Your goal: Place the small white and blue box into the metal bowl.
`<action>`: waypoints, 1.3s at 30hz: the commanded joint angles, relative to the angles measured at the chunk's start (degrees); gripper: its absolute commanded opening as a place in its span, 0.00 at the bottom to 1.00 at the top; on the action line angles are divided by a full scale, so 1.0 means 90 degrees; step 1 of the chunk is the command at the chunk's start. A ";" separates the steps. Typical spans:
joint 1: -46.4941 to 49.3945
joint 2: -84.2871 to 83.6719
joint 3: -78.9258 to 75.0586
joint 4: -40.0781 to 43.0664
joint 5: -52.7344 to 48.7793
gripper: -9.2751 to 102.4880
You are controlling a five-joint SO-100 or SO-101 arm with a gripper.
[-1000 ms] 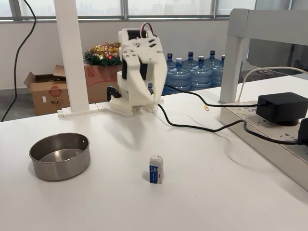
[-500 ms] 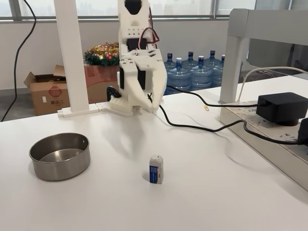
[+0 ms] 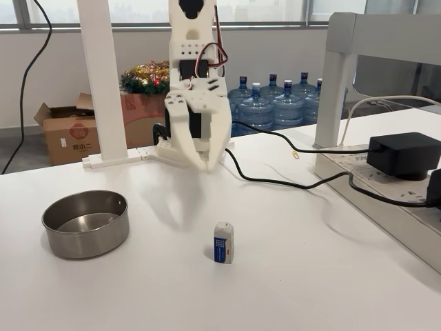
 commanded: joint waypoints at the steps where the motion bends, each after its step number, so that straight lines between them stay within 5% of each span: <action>1: -0.0059 -0.0127 0.0332 -0.0078 0.0059 0.24; 27: -0.0732 -0.3154 -0.2080 -0.0127 0.0840 0.35; 39: -0.0752 -0.4980 -0.2598 -0.2002 0.0830 0.35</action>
